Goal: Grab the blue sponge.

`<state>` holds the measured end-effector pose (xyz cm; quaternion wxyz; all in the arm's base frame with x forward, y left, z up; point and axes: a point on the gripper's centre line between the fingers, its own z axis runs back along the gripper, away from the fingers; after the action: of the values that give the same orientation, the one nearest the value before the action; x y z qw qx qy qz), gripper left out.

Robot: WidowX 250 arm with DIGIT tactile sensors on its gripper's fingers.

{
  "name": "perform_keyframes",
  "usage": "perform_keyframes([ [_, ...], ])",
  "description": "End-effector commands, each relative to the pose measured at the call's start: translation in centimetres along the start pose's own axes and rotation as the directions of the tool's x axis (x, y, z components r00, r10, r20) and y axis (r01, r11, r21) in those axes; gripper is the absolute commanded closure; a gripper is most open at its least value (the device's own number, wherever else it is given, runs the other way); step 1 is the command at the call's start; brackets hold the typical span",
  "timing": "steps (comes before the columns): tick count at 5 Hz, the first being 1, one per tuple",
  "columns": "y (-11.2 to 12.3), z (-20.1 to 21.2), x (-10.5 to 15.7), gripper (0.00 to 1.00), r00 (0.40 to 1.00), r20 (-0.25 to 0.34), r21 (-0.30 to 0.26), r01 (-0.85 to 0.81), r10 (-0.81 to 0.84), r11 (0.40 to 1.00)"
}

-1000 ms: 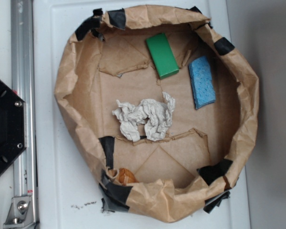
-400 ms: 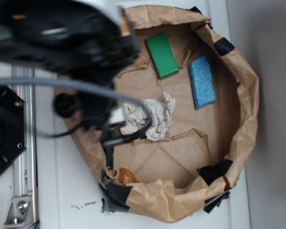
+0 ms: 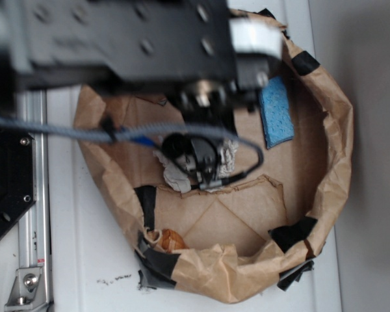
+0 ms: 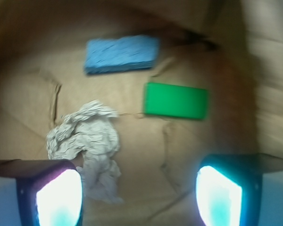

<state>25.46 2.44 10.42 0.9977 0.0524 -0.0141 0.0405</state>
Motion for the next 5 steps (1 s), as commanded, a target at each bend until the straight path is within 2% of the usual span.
perform_keyframes([
  [1, 0.2, -0.4, 3.2, 0.00, 0.985, 0.026, 0.058, 0.171, -0.173, 0.983],
  [2, 0.8, -1.0, 5.1, 0.00, 0.978, 0.045, 0.026, 0.203, -0.204, 0.979],
  [3, 0.4, -1.9, 6.5, 0.00, 0.965, 0.067, 0.051, 0.251, -0.254, 0.967],
  [4, -0.1, -3.9, 7.1, 0.00, 0.935, 0.029, 0.132, 0.346, -0.353, 0.929],
  [5, -0.1, -3.9, 7.1, 0.00, 0.935, 0.029, 0.132, 0.346, -0.353, 0.929],
])
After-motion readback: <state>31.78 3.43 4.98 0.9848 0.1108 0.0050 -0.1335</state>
